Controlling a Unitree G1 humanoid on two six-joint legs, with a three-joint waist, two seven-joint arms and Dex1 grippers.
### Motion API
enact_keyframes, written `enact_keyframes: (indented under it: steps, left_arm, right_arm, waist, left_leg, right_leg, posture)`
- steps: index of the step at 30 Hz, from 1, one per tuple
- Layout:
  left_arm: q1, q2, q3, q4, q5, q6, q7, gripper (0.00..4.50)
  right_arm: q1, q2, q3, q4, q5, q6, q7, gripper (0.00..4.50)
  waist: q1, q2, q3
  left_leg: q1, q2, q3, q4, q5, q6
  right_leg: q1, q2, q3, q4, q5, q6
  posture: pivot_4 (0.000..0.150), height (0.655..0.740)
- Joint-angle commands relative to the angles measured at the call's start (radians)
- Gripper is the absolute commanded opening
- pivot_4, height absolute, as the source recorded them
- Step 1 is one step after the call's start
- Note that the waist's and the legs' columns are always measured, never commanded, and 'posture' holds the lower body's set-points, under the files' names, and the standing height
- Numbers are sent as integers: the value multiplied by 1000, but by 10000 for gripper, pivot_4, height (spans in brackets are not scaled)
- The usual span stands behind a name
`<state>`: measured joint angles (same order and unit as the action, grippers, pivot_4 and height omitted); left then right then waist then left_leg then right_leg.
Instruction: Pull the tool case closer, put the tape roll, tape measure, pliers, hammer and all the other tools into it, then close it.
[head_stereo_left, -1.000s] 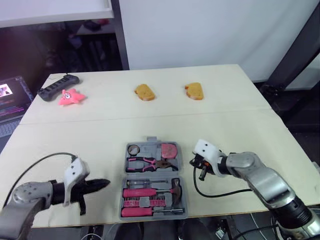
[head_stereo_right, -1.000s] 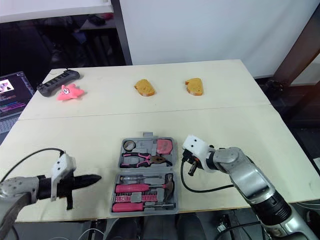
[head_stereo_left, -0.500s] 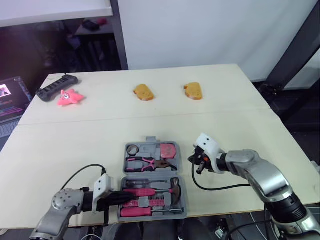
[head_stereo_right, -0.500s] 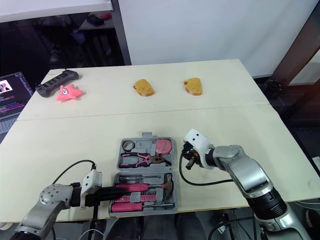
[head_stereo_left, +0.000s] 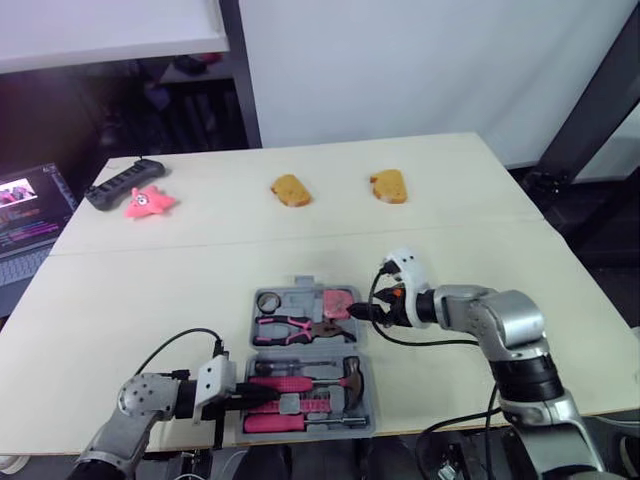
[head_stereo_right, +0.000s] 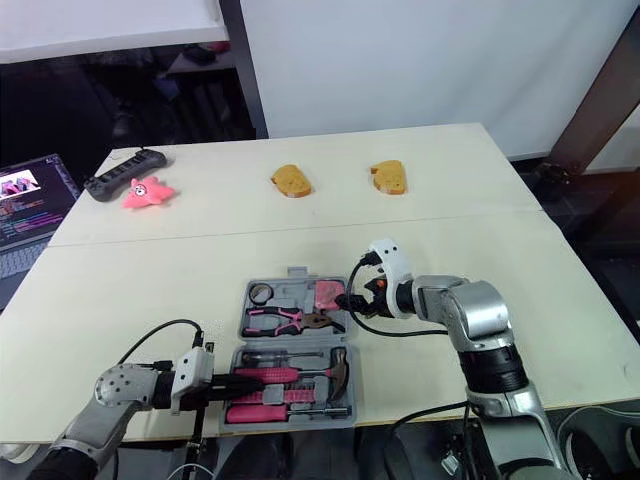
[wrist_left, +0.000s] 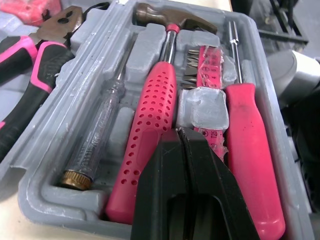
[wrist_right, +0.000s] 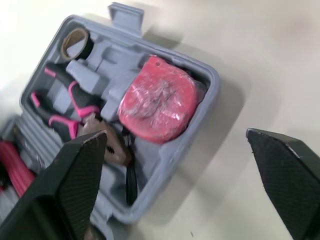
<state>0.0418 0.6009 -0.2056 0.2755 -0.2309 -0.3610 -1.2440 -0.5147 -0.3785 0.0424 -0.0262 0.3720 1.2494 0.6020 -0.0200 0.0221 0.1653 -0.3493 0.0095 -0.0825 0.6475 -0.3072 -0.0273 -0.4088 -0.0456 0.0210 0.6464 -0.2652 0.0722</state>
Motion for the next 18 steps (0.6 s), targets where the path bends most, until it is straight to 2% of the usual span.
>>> enact_keyframes:
  steps: [1,5,18]
  left_arm:
    - [23,44,-29,121,121,38,48,0]
    - [15,57,-32,83,107,65,54,0]
    - [0,95,-39,68,111,84,62,0]
  right_arm:
    - [-54,15,3,119,-8,-34,-9,44588]
    - [-94,49,-3,235,31,-49,34,44588]
    - [-149,200,-149,335,156,-45,56,44588]
  waist:
    - [0,1,-1]
    - [-5,1,-1]
    - [-28,2,-1]
  left_leg:
    - [0,0,0,0,0,0]
    - [1,0,0,-1,0,0]
    - [6,1,-1,-3,0,0]
  right_leg:
    - [0,0,0,0,0,0]
    - [1,1,0,1,1,2]
    - [3,2,1,2,1,2]
  posture:
    - [1500,7400]
    - [1500,7400]
    - [1500,7400]
